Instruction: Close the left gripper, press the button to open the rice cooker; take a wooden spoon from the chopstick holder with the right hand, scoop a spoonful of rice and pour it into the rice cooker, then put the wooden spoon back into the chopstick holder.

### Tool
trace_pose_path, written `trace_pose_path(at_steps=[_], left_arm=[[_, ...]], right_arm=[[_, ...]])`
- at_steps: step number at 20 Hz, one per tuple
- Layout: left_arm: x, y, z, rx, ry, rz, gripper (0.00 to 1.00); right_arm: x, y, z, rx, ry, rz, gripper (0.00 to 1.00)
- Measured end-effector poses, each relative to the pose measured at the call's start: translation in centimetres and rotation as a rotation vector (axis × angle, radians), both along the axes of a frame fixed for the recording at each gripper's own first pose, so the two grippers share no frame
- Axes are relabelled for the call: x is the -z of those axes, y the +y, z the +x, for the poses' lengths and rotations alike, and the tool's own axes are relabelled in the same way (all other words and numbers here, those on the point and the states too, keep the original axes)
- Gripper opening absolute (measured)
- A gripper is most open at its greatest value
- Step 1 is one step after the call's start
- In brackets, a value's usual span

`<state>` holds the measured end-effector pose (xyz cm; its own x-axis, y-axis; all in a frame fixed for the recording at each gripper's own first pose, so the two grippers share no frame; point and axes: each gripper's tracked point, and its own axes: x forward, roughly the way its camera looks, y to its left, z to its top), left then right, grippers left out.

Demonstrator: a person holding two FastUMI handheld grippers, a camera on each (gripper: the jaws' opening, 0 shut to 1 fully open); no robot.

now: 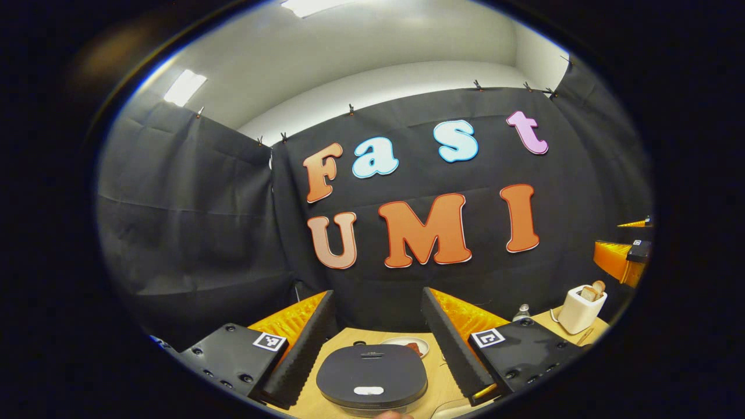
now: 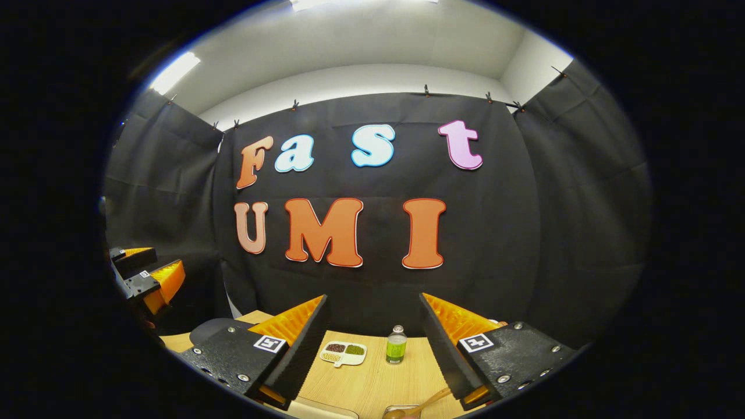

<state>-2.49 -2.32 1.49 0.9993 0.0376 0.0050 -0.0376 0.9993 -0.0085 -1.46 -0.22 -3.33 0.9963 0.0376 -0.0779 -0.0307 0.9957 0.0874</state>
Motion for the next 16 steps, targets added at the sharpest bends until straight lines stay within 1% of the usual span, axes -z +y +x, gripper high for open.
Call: trace_pose_path(at_steps=[2, 3, 4, 7, 9, 10, 11, 12, 16], left_arm=[[-0.9, 0.7, 0.2, -0.001, -0.031, 0.003, 1.0], [-1.3, 0.5, 0.5, 0.014, -0.038, -0.001, 0.92], [-1.4, 0.7, 0.6, 0.014, -0.042, 0.0, 0.92], [-0.6, 0.7, 1.4, 0.024, -0.003, 0.006, 0.49], [1.2, 1.0, 2.3, 0.028, 0.076, 0.009, 0.21], [1.9, 1.7, 3.0, -0.001, 0.113, -0.009, 0.19], [1.7, 1.5, 3.5, 0.023, 0.152, -0.043, 0.05], [2.6, 0.6, 3.3, 0.059, 0.2, -0.074, 0.05], [4.9, -0.1, 4.8, 0.141, 0.37, -0.146, 0.05]], right_arm=[[0.1, -1.1, -0.4, 0.027, 0.004, 0.002, 0.93], [0.2, -1.5, -0.5, 0.04, 0.006, -0.004, 0.93], [0.4, -1.9, -0.4, 0.052, 0.007, -0.013, 0.93], [0.3, -3.7, -0.5, 0.099, 0.002, -0.035, 0.93], [0.4, -4.7, -0.7, 0.122, 0.004, -0.037, 0.93], [0.4, -5.1, -0.7, 0.134, 0.006, -0.039, 0.94], [0.5, -5.5, -0.7, 0.144, 0.009, -0.041, 0.93], [0.7, -6.0, -1.0, 0.155, 0.011, -0.043, 0.93], [1.1, -7.1, -1.6, 0.177, 0.024, -0.066, 0.93]])
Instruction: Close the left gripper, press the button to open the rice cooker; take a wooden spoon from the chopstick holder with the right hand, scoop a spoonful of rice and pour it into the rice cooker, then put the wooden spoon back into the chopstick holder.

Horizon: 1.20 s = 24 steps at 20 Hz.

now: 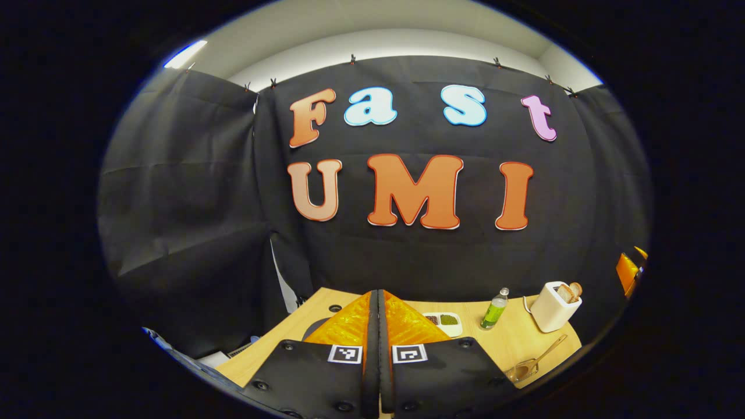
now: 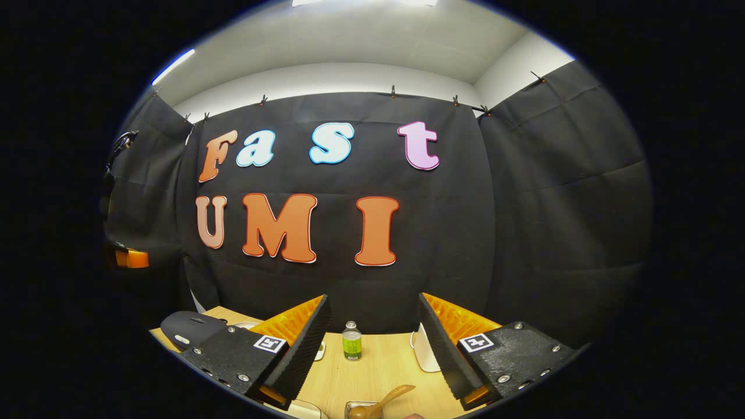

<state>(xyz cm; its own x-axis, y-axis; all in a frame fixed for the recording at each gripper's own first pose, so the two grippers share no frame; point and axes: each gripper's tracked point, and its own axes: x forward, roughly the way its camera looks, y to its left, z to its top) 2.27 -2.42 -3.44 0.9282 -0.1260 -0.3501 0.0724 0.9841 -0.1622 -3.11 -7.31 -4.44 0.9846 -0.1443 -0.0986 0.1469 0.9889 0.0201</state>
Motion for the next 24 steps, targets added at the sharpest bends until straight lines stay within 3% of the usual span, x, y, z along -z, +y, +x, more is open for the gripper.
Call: trace_pose_path(at_steps=[9, 12, 13, 15, 20, 24], left_arm=[[10.3, -1.3, -1.2, 0.085, 0.582, -0.174, 0.05], [13.5, -0.4, -1.8, 0.073, 0.719, -0.189, 0.05], [14.7, -0.4, -2.1, 0.055, 0.765, -0.192, 0.1], [16.6, 0.0, -2.3, 0.015, 0.867, -0.214, 0.05], [19.9, 0.9, -2.3, -0.012, 0.996, -0.218, 0.05], [22.2, 1.4, -2.3, -0.013, 1.038, -0.151, 0.0]], right_arm=[[1.3, -1.8, -1.6, 0.036, 0.049, 0.002, 0.94], [2.2, -2.1, -2.7, 0.043, 0.076, -0.023, 0.94], [2.4, -2.1, -2.8, 0.045, 0.086, -0.027, 0.94], [2.9, -1.9, -3.2, 0.048, 0.105, -0.028, 0.94], [3.7, -1.8, -4.3, 0.044, 0.121, -0.01, 0.94], [4.7, -2.7, -4.7, 0.079, 0.157, -0.017, 0.95]])
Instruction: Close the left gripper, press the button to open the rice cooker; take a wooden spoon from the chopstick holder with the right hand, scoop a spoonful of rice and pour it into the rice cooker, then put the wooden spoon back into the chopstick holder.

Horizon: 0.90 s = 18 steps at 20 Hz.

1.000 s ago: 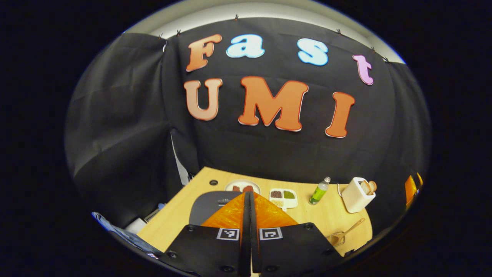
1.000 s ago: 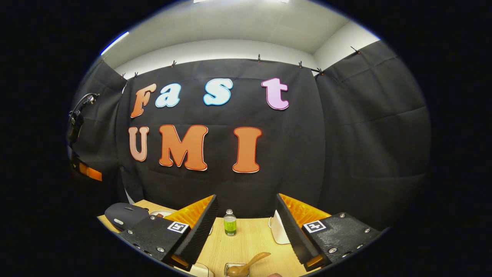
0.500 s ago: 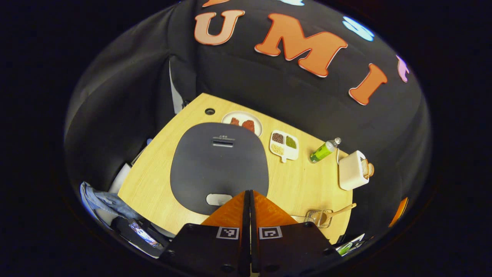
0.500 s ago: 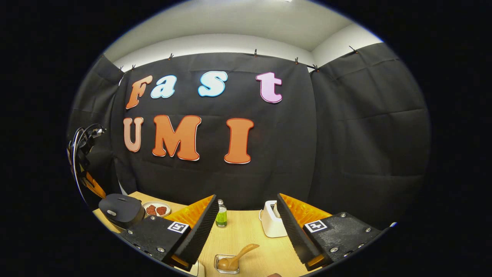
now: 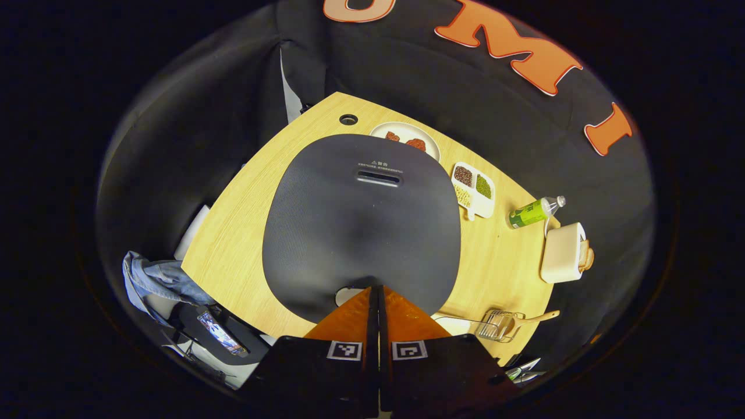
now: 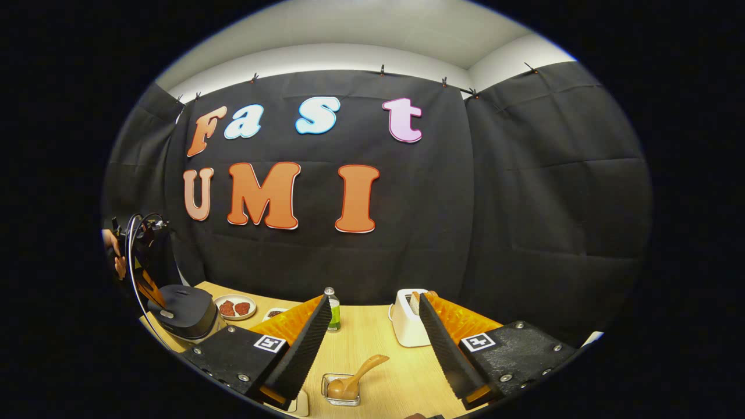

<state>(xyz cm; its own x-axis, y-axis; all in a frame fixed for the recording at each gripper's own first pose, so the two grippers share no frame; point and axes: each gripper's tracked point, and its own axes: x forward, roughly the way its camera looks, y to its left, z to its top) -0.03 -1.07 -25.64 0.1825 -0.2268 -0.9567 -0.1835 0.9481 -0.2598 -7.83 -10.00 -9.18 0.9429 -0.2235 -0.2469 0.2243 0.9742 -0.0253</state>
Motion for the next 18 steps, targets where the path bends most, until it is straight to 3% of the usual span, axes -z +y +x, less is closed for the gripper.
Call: trace_pose_path(at_steps=[2, 5, 11, 14, 18], left_arm=[[1.0, 0.1, -0.1, 0.004, 0.016, 0.016, 0.05], [1.5, -0.6, -1.0, -0.003, 0.086, -0.021, 0.05], [2.0, -0.2, -0.8, -0.009, 0.093, -0.039, 0.06], [1.7, -0.2, -0.4, -0.023, 0.094, -0.054, 0.06], [-0.1, 0.2, -0.1, 0.002, 0.01, -0.044, 0.05]], right_arm=[[0.3, -0.3, -0.2, 0.012, 0.007, -0.004, 0.94], [0.6, -0.1, -0.3, 0.003, 0.018, 0.004, 0.94], [2.0, 0.4, 0.0, -0.008, 0.048, 0.03, 0.94], [3.1, 0.7, 0.0, -0.029, 0.078, 0.071, 0.94], [4.5, 0.3, 0.2, -0.028, 0.112, 0.108, 0.94]])
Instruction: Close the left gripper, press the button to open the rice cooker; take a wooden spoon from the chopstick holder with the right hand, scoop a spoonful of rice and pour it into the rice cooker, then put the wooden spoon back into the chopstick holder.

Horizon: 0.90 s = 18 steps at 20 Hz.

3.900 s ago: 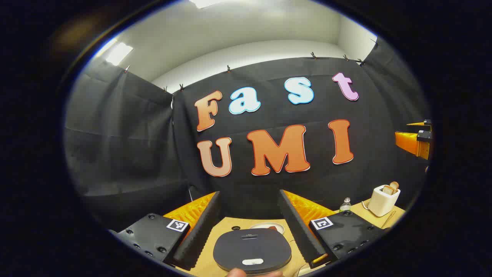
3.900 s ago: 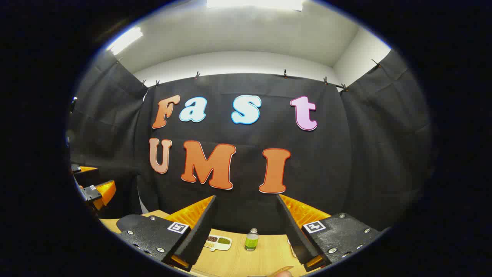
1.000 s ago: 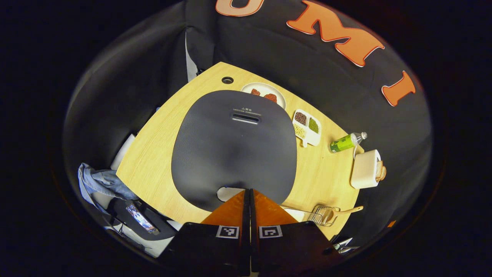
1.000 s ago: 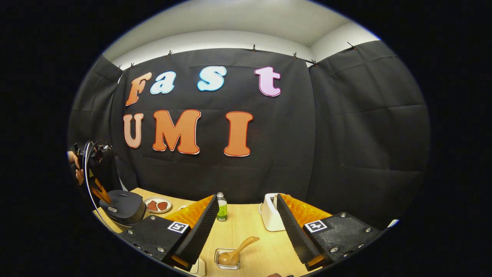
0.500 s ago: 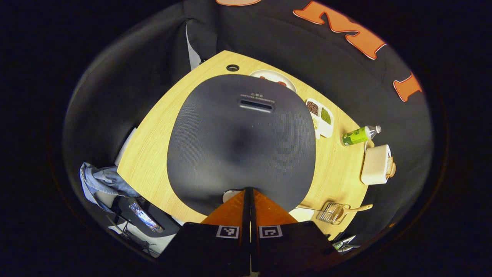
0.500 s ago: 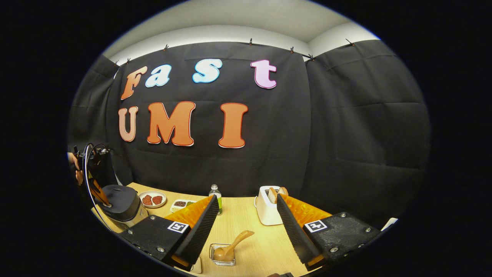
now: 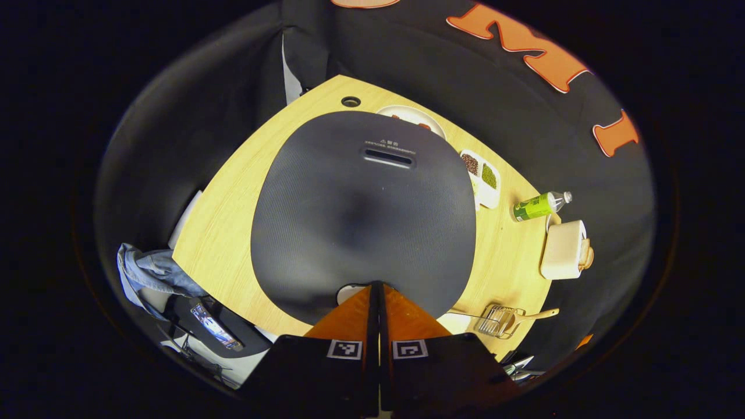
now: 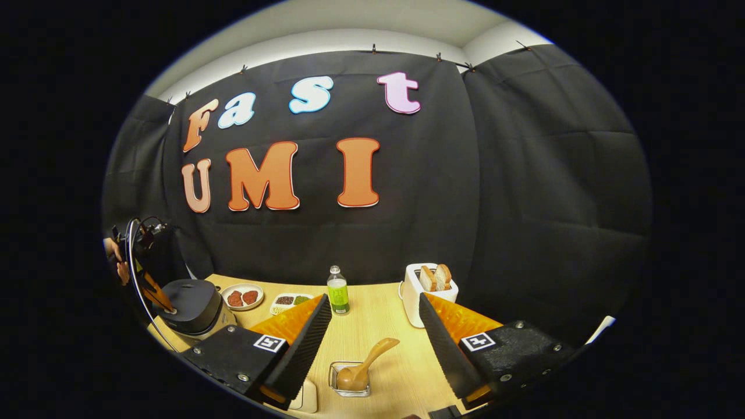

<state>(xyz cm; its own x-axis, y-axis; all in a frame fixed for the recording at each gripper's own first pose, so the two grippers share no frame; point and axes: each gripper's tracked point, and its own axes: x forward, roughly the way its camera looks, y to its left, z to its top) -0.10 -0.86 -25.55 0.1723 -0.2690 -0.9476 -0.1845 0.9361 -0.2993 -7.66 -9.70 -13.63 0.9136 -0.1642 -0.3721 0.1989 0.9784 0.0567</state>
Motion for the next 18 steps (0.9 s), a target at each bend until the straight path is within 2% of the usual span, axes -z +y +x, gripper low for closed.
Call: trace_pose_path(at_steps=[5, 7, 8, 9, 10, 13, 18], left_arm=[[-5.2, 0.8, 2.8, 0.021, -0.266, 0.052, 0.05], [-7.4, 1.4, 4.5, 0.037, -0.407, 0.074, 0.05], [-8.6, 1.6, 5.4, 0.038, -0.483, 0.095, 0.05], [-9.8, 2.2, 6.4, 0.039, -0.556, 0.128, 0.0], [-11.1, 2.5, 6.9, 0.037, -0.625, 0.17, 0.05], [-14.4, 4.5, 7.6, 0.002, -0.797, 0.309, 0.06], [-19.1, 6.2, 6.3, -0.082, -1.006, 0.381, 0.05]], right_arm=[[2.1, -0.2, -0.2, -0.004, 0.054, 0.029, 0.94], [3.0, -0.2, -0.4, -0.01, 0.079, 0.044, 0.94], [3.6, -0.1, -0.5, -0.011, 0.093, 0.053, 0.94], [4.0, 0.0, -0.4, -0.014, 0.106, 0.064, 0.94], [4.4, 0.1, -0.5, -0.015, 0.119, 0.074, 0.94], [6.2, 0.2, -0.6, -0.021, 0.16, 0.102, 0.94], [8.9, 0.1, -0.7, -0.03, 0.216, 0.114, 0.94]])
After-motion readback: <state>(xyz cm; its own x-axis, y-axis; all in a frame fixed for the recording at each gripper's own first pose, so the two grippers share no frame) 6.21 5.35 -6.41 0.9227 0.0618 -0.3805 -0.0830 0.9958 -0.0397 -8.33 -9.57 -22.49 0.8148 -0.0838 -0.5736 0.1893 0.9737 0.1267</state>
